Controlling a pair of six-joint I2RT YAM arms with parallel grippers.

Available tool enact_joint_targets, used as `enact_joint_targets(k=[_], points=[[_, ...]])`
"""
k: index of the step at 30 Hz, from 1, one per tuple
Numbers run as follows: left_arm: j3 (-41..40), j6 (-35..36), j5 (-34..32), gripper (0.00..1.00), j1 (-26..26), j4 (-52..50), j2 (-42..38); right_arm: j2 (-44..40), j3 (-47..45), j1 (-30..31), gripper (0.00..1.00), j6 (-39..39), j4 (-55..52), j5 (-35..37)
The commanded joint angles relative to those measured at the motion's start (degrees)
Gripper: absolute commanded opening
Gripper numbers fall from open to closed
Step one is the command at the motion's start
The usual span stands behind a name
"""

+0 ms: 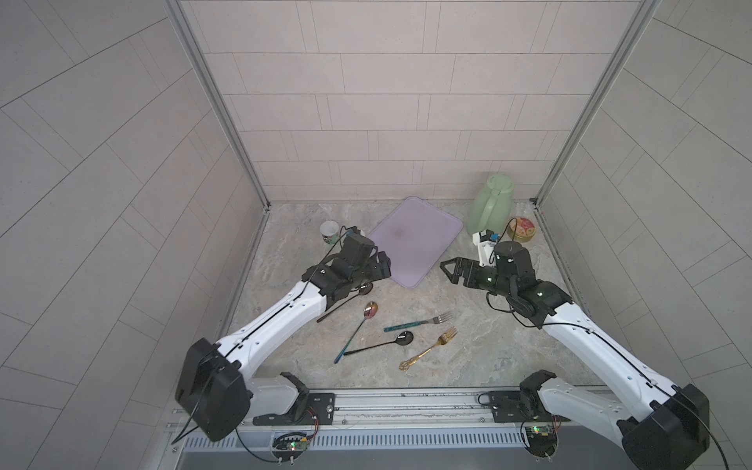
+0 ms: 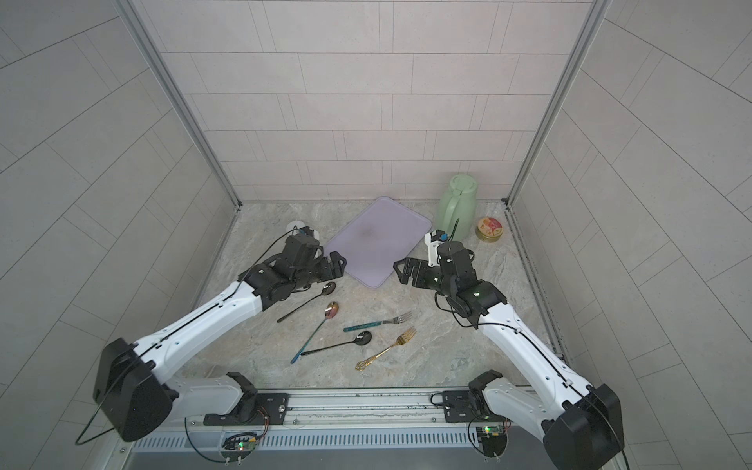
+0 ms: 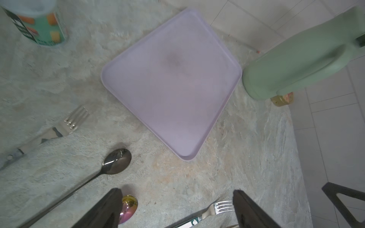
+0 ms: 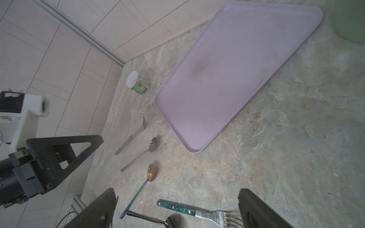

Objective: Set the spoon and fork side by side
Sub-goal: Adjust the tray at the center of the board.

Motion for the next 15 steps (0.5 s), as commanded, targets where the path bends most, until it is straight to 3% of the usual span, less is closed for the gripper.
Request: enact_joint_targets(k=[1, 3, 11, 15], points=[[4.54, -3.13, -2.05, 0.81, -2.3, -5.4, 6.64, -0.29, -0.57, 0.74, 1.0, 0.45, -0.1, 4.06], [6.76, -5.17, -1.75, 0.75, -2.56, -7.18, 10.69, -1.11, -1.18, 0.93, 1.0, 0.25, -0.36, 5.27], [11.06, -9.87, -2.86, 0.73, -2.9, -9.83, 20.92, -2.46, -3.46, 1.02, 0.98, 0.43, 2.17, 6.89], [11.59, -10.48, -2.36, 0.66, -2.97, -8.58, 23.72, -1.75, -3.26, 1.11, 0.98, 0.45, 2.55, 6.65]])
